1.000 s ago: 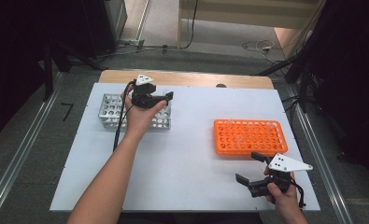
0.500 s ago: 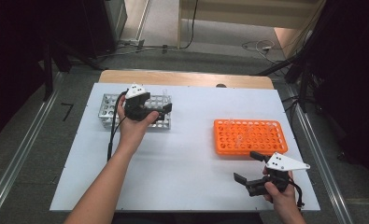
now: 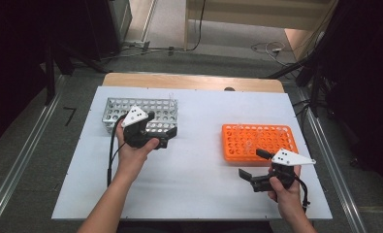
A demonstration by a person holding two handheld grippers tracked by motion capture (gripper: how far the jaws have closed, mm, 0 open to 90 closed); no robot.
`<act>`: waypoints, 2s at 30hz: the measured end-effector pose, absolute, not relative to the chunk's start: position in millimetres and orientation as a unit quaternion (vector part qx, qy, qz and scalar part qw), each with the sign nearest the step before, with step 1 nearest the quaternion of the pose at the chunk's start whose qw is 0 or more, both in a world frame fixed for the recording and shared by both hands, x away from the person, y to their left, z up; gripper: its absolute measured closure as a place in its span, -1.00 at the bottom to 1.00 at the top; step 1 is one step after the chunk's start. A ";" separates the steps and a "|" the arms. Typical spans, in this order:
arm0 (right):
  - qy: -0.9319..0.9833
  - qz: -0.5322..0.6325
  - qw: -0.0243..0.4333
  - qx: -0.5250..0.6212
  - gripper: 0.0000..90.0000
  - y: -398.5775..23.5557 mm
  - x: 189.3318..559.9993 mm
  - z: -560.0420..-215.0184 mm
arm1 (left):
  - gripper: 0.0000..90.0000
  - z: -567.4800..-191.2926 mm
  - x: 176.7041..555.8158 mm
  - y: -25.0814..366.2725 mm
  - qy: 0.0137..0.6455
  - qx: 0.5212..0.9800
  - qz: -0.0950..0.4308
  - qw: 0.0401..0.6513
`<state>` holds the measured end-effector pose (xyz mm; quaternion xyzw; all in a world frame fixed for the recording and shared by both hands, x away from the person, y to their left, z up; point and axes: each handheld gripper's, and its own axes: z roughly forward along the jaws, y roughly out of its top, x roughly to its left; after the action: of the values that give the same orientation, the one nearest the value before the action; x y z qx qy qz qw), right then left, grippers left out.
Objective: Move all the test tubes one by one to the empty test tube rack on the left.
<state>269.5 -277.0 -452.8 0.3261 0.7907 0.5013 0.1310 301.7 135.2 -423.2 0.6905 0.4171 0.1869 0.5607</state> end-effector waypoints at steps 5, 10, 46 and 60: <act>0.794 0.492 0.134 0.330 -1.00 -270.9 284.7 -455.3 | -1.00 -427.6 283.0 127.8 0.408 0.696 0.188 0.561; 0.798 0.489 0.125 0.328 -1.00 -267.2 294.2 -459.1 | -1.00 -431.9 267.0 121.1 0.398 0.704 0.183 0.559; 0.768 0.477 0.200 0.377 0.65 -280.1 305.7 -482.5 | -1.00 -451.3 247.5 119.2 0.406 0.709 0.164 0.553; 0.770 0.501 0.191 0.346 0.65 -266.3 299.2 -433.3 | -1.00 -442.9 246.0 119.4 0.400 0.709 0.166 0.557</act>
<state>299.2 -266.3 -433.3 0.3458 0.7700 0.5009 0.1913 246.0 119.4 -442.9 0.7087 0.3997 0.1657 0.5573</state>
